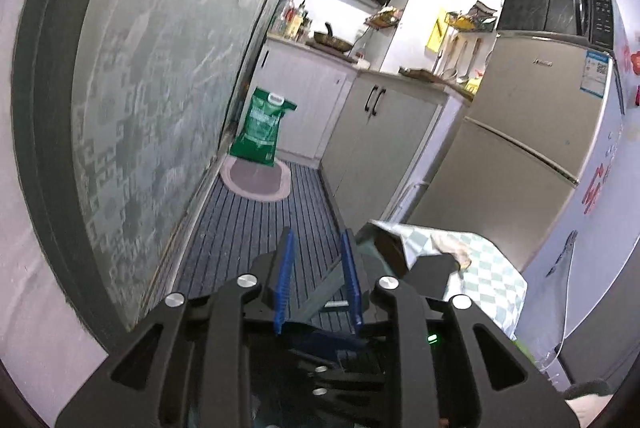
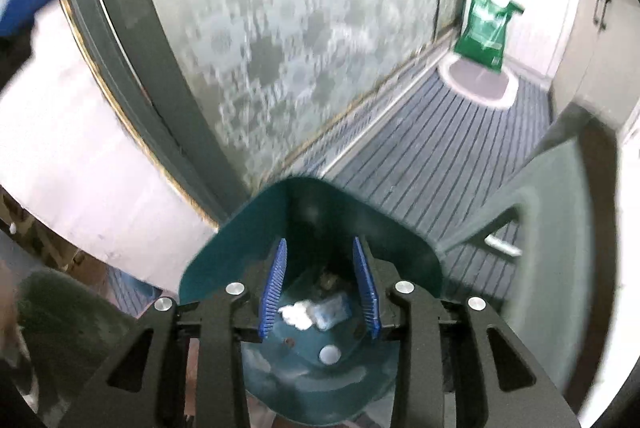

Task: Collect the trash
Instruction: 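Move both tools back over the checkered table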

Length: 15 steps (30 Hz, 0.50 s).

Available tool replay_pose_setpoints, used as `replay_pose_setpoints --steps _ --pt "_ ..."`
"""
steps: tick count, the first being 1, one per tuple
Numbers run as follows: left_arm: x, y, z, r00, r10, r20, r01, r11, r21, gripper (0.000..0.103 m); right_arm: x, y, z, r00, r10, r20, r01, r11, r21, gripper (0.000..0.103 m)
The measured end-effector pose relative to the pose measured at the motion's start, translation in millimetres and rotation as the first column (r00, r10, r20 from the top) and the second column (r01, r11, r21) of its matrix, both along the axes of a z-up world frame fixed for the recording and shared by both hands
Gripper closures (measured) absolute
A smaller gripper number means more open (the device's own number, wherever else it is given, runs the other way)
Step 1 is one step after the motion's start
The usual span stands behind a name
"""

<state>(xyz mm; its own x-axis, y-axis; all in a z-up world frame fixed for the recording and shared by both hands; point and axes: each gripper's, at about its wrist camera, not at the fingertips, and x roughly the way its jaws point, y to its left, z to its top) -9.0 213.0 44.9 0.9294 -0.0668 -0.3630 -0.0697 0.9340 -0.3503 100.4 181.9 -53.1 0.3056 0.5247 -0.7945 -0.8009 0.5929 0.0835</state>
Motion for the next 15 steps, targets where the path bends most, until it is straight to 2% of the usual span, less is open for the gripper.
replay_pose_setpoints --steps 4,7,15 --pt "4.3 -5.1 2.6 1.0 0.007 0.01 -0.007 1.0 0.011 0.076 2.7 -20.6 34.9 0.997 -0.032 0.064 0.029 0.999 0.041 0.066" --pt "9.3 -11.8 2.8 1.0 -0.002 0.004 0.002 1.0 0.017 0.074 7.8 -45.3 63.0 0.992 -0.068 0.108 0.06 0.995 0.076 0.061" --pt "38.0 -51.0 0.3 0.997 -0.072 -0.036 0.074 0.996 0.058 0.062 42.5 -117.5 117.5 0.968 -0.167 0.185 0.152 0.984 0.094 0.051"
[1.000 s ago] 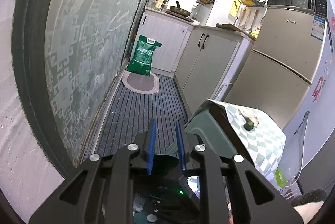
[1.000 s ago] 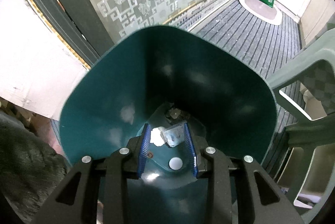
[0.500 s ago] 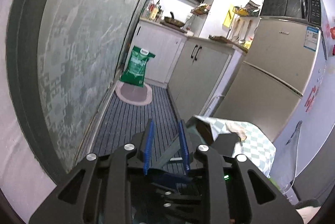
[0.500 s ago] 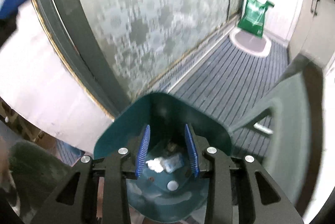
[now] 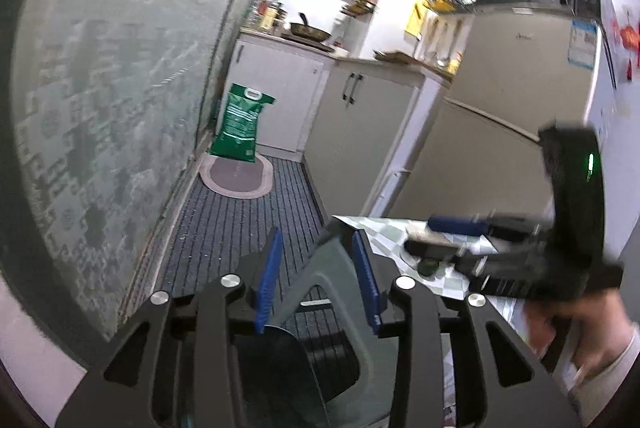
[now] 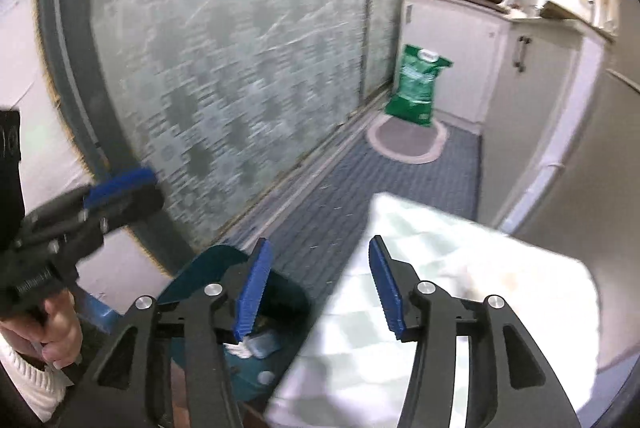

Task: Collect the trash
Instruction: 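Move both tools back over the checkered table, then grasp the crumpled white tissue with the right tool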

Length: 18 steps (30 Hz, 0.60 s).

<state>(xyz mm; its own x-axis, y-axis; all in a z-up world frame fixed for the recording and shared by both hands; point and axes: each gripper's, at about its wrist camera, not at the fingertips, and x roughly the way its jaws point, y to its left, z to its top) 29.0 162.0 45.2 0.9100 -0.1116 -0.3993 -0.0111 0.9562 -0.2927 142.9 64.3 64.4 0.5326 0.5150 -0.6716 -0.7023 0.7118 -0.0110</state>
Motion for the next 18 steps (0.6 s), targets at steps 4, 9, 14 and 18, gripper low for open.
replay_pose_setpoints --steps 4,9,14,18 --pt "18.9 -24.3 -6.7 0.998 -0.039 -0.04 0.04 0.999 0.019 0.06 26.8 -39.2 14.6 0.998 -0.055 0.013 0.055 0.998 0.004 0.048" --pt "45.4 -56.2 -13.1 0.99 -0.098 -0.098 0.104 0.993 0.051 0.054 54.5 -77.7 21.4 0.994 -0.107 -0.004 0.107 0.993 0.038 0.047" --pt "68.9 -83.4 -27.9 0.974 -0.148 -0.173 0.159 0.986 0.049 0.054 71.5 -97.5 10.5 0.99 -0.134 -0.035 0.135 0.99 0.041 0.047" --pt "83.8 -98.8 -40.1 0.957 -0.18 -0.228 0.196 0.98 0.047 0.054 84.9 -105.4 -5.9 0.987 -0.136 -0.084 0.14 0.989 0.043 0.047"
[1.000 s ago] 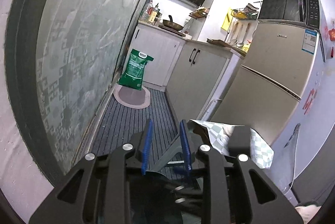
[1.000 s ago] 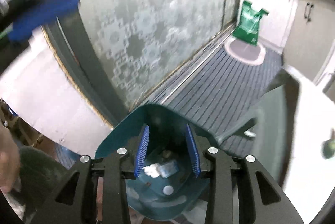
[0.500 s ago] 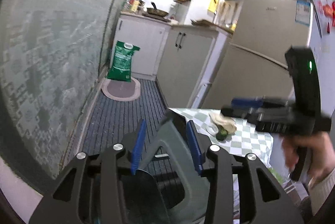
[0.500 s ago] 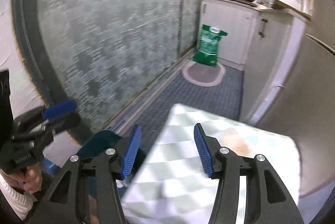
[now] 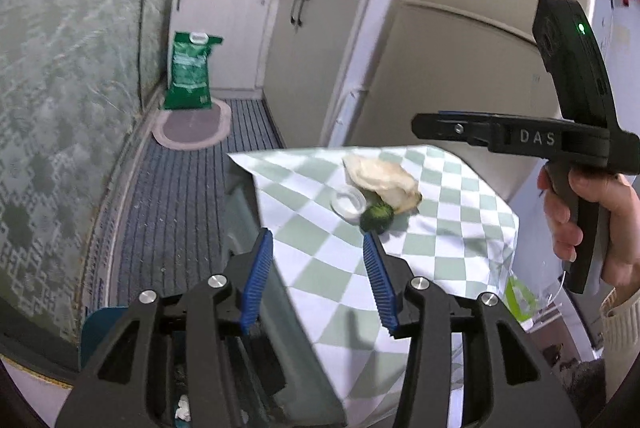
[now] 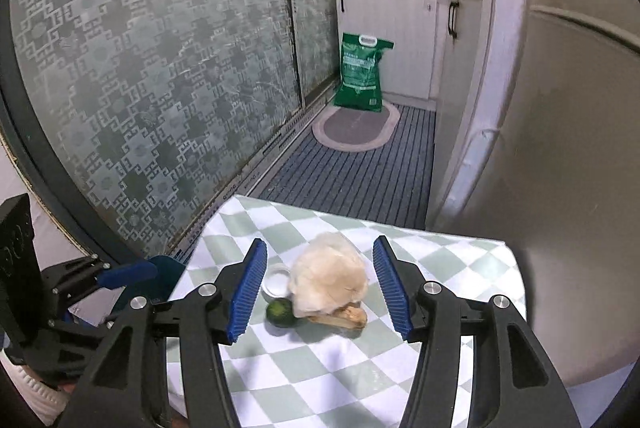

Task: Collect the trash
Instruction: 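Grasp the crumpled white tissue with the right tool, then grasp the green lime with the left tool while the right tool holds the tissue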

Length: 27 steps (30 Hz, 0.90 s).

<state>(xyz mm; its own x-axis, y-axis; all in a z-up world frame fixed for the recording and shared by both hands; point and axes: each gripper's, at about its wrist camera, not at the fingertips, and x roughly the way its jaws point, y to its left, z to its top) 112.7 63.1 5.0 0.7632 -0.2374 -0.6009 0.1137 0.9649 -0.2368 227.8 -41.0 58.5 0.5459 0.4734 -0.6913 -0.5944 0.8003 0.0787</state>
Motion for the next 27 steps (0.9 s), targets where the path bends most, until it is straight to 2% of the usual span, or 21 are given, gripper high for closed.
replay_pose_setpoints --steps 3,6,12,14,19,27 --pt "9.0 -11.9 -7.8 0.998 -0.043 -0.042 0.042 0.999 -0.008 0.054 7.2 0.0 -14.7 0.999 0.006 -0.04 -0.006 1.0 0.0 0.047" --pt "15.9 -27.6 -6.6 0.996 -0.084 -0.04 0.085 0.996 0.02 0.054 15.2 4.5 -29.3 0.998 0.003 -0.066 -0.003 1.0 -0.009 0.049" --pt "36.2 -47.4 -15.3 0.989 -0.124 -0.079 0.128 0.991 0.045 0.055 25.4 14.3 -54.1 0.995 0.001 -0.103 -0.004 0.999 -0.035 0.066" --pt "40.7 -48.7 -18.9 0.988 -0.126 -0.089 0.129 0.991 0.029 0.056 24.5 14.8 -54.8 0.996 0.003 -0.093 -0.007 0.999 -0.04 0.07" --pt "45.8 -50.0 -21.4 0.988 -0.126 -0.09 0.127 0.992 0.01 0.058 24.7 8.4 -48.5 0.997 -0.004 -0.075 0.002 1.0 -0.024 0.09" --pt "49.7 -60.4 -19.3 0.989 -0.122 -0.089 0.124 0.992 0.016 0.061 20.5 -5.1 -30.5 0.998 -0.01 -0.056 0.013 0.999 0.049 0.093"
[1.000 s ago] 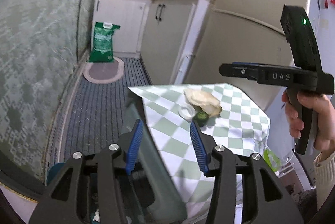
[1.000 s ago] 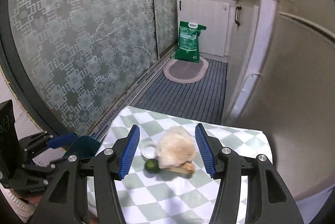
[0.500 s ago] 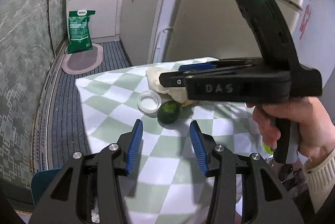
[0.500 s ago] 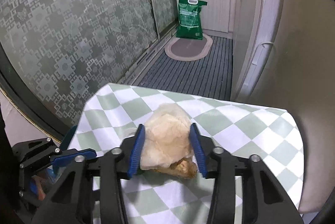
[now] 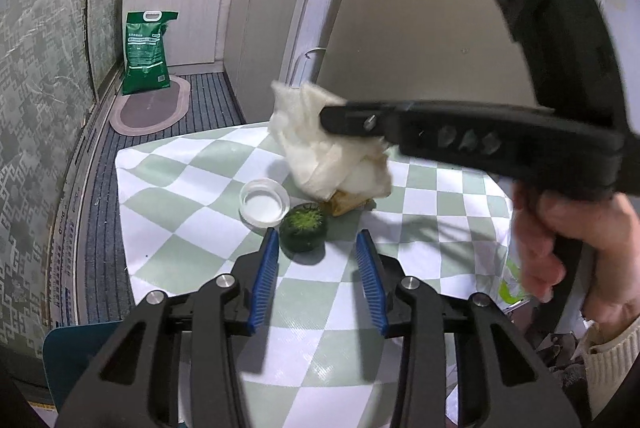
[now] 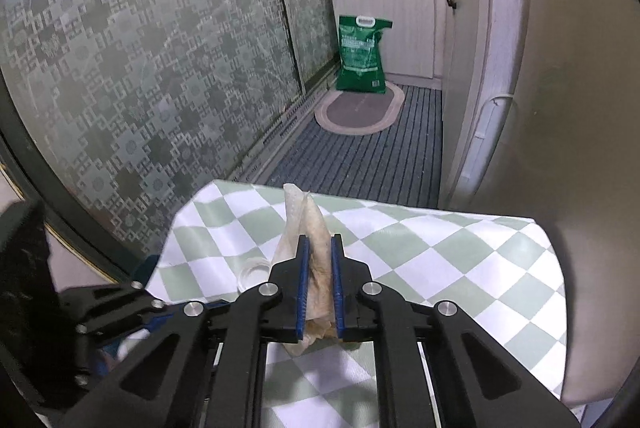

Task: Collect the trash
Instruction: 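Grasp the green lime with the left tool while the right tool holds the tissue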

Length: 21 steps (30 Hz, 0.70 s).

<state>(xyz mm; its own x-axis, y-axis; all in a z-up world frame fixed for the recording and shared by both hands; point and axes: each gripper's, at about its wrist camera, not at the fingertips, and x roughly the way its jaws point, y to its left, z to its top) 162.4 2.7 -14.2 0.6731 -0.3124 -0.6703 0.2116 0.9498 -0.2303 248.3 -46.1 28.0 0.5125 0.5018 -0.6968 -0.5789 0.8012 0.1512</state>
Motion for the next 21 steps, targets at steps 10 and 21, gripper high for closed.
replay_pose_setpoints --steps 10,21 --pt "11.4 -3.1 -5.2 0.999 0.037 -0.025 -0.036 0.999 0.039 0.066 -11.6 -28.1 34.1 0.997 -0.03 0.068 0.024 0.995 0.097 0.094" --pt "22.9 -8.3 -5.0 0.995 0.09 -0.047 -0.086 0.993 0.077 0.069 -14.5 -41.9 39.0 0.996 -0.043 0.075 0.034 0.992 0.125 0.093"
